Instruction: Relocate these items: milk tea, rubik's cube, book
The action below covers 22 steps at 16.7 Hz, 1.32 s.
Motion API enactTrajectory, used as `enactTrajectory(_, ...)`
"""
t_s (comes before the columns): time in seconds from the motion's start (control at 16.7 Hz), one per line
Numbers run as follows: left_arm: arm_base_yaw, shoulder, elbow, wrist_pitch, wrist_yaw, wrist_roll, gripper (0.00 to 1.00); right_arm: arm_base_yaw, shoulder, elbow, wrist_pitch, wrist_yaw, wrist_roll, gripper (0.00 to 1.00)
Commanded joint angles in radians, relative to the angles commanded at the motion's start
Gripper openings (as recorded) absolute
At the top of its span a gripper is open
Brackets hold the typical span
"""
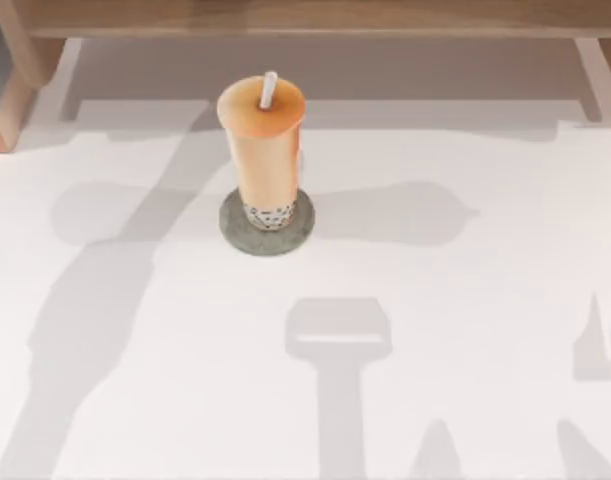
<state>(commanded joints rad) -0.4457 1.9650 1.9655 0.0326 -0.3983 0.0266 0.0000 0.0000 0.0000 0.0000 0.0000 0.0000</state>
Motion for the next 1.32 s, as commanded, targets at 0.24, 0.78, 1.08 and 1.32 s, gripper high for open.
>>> enactTrajectory(0.24, 0.009, 0.091, 0.104, -0.029, 0.005, -0.009, 0.00, 0.000, 0.000, 0.000, 0.000, 0.000, 0.000, 1.00)
enactTrajectory(0.78, 0.009, 0.103, 0.113, -0.034, 0.004, -0.011, 0.30, 0.000, 0.000, 0.000, 0.000, 0.000, 0.000, 1.00)
enactTrajectory(1.08, 0.009, 0.103, 0.113, -0.034, 0.004, -0.011, 0.68, 0.000, 0.000, 0.000, 0.000, 0.000, 0.000, 1.00)
enactTrajectory(1.32, 0.009, 0.103, 0.113, -0.034, 0.004, -0.011, 0.98, 0.000, 0.000, 0.000, 0.000, 0.000, 0.000, 1.00)
